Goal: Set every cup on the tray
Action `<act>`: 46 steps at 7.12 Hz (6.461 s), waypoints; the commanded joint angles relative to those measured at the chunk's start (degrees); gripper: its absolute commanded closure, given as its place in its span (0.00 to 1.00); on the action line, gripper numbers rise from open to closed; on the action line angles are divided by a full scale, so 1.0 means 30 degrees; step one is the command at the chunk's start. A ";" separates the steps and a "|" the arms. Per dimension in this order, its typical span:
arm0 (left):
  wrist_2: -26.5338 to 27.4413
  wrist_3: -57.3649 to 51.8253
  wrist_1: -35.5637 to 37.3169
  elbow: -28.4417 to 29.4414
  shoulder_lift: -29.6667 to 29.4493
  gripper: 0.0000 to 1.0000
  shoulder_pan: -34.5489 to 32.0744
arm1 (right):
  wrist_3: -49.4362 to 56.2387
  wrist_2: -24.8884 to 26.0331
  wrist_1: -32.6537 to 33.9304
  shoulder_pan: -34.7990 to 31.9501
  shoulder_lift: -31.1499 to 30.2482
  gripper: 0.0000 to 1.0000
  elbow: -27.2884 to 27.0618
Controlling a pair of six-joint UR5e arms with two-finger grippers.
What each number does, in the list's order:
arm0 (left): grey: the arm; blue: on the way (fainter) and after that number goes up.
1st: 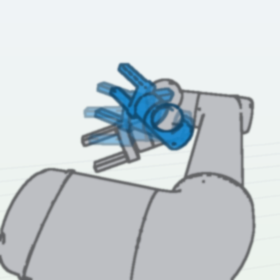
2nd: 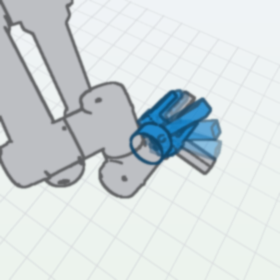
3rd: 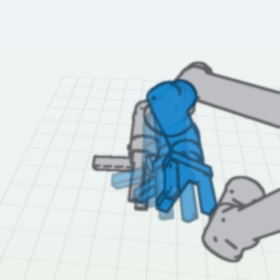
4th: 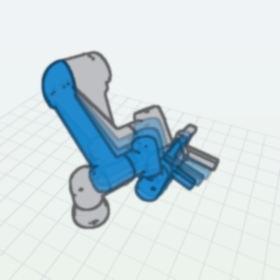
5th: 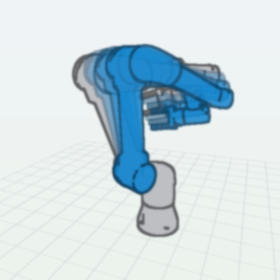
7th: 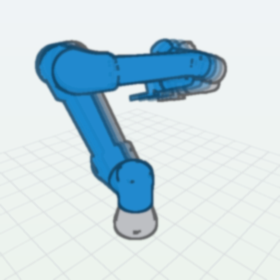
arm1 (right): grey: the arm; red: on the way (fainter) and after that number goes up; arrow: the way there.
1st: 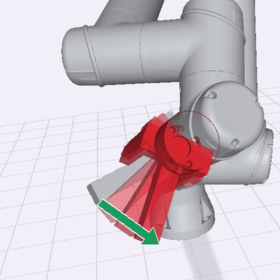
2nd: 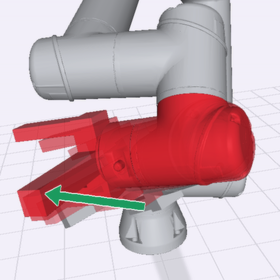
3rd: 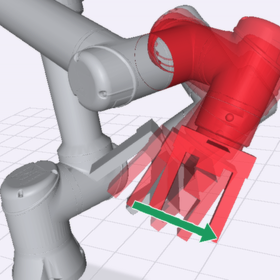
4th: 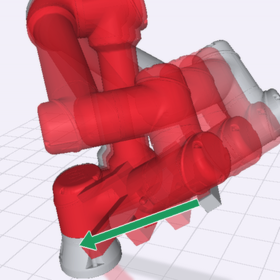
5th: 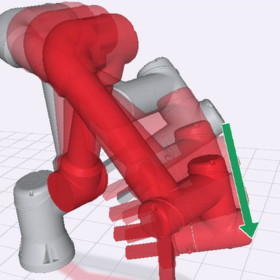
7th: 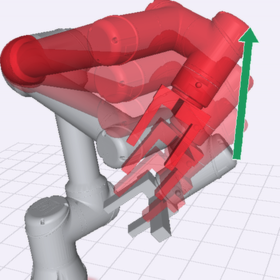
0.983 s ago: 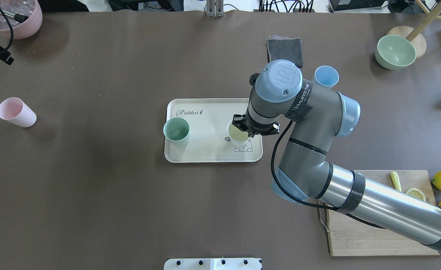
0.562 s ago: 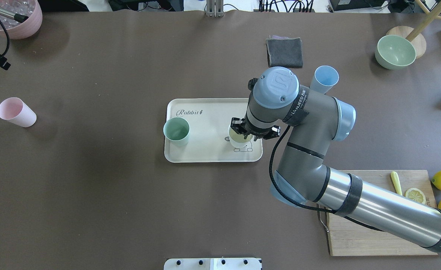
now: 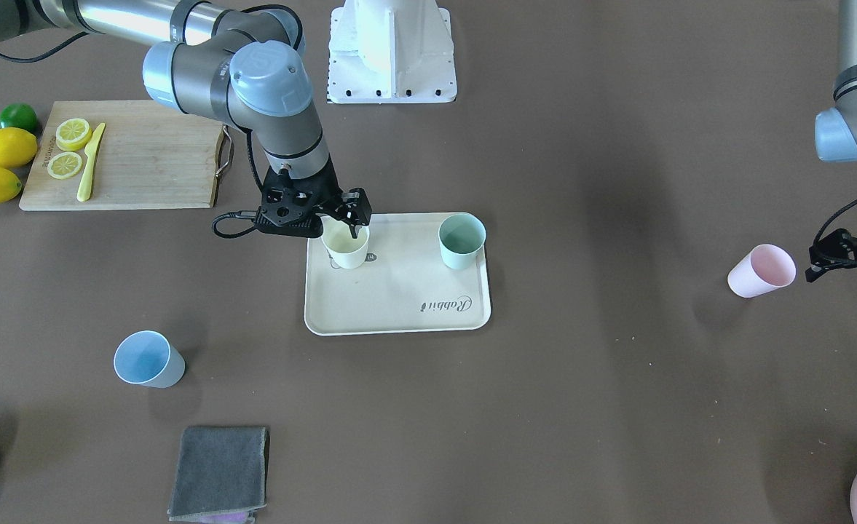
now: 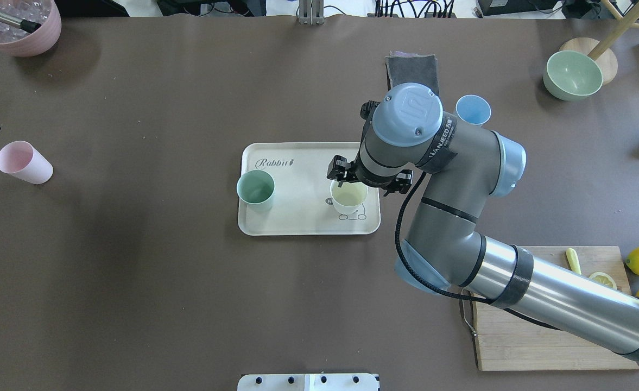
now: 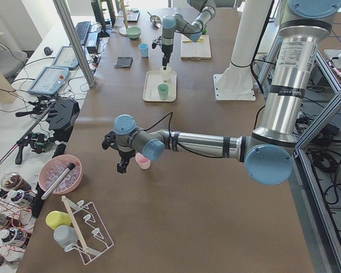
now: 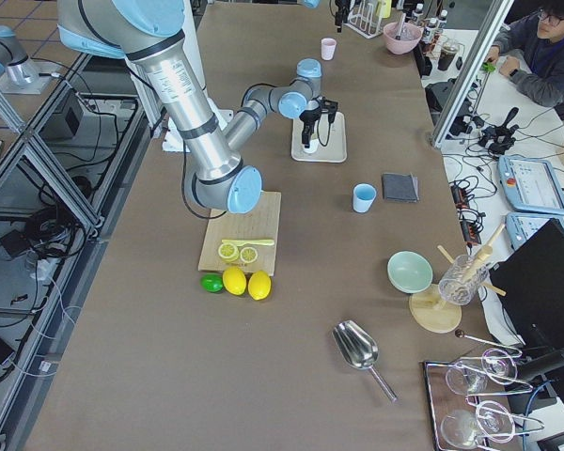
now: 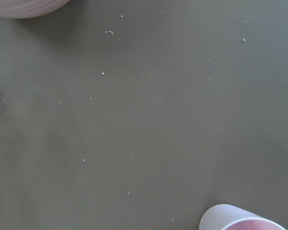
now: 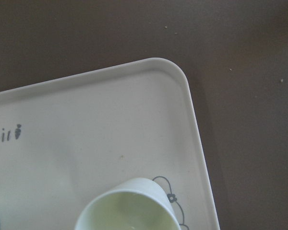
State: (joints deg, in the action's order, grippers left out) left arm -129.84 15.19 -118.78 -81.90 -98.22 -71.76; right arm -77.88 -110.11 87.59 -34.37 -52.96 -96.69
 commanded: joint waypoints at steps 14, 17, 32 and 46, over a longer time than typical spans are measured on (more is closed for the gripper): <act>-0.2248 0.6615 0.4807 -0.8763 -0.0676 1.00 0.1361 | 1.3978 -0.3699 0.0176 -0.7907 -0.2211 0.24 0.3853; -0.0086 1.0046 0.4876 -0.8796 -0.2998 1.00 0.3406 | 1.3392 -0.3815 -0.3561 -0.7966 -0.2003 0.33 0.6796; 0.6424 1.6411 0.4846 -0.2409 -0.9975 1.00 1.0793 | -0.0230 -0.1973 0.0248 -0.2138 0.1102 1.00 0.1231; 0.7537 1.6617 0.4671 -0.1823 -1.0327 1.00 1.1410 | -0.0407 -0.1062 -0.3269 -0.1110 0.1981 0.80 0.5803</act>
State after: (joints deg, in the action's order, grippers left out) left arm -107.26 65.21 -104.73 -87.44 -129.24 -37.53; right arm -79.03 -113.29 78.19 -37.72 -47.01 -79.50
